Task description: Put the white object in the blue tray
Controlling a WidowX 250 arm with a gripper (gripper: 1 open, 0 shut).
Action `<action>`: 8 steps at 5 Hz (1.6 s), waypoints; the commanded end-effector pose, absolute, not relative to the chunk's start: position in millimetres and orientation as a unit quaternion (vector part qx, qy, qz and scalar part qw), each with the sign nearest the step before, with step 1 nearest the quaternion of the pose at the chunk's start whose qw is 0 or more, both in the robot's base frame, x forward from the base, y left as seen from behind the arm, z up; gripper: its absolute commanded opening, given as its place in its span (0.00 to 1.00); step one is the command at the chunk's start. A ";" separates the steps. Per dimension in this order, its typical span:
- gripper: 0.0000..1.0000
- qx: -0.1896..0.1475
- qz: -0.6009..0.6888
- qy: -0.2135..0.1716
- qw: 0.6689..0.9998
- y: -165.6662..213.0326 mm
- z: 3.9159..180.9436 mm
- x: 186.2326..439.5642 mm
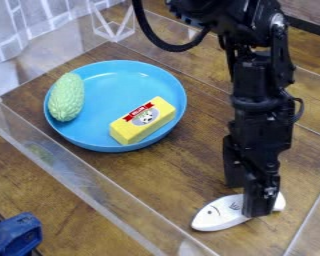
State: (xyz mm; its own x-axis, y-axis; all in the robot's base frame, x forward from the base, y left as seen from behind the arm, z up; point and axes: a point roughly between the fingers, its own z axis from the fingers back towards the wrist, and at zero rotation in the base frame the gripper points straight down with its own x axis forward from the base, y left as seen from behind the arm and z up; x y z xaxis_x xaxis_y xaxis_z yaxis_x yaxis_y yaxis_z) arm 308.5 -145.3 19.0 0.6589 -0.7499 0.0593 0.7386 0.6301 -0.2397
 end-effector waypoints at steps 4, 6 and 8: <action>1.00 -0.133 -0.402 0.065 0.903 -136.8 2.4 300.3; 1.00 -0.136 -0.402 0.071 0.903 -137.6 2.3 299.5; 1.00 -0.140 -0.402 0.076 0.902 -138.6 1.9 298.3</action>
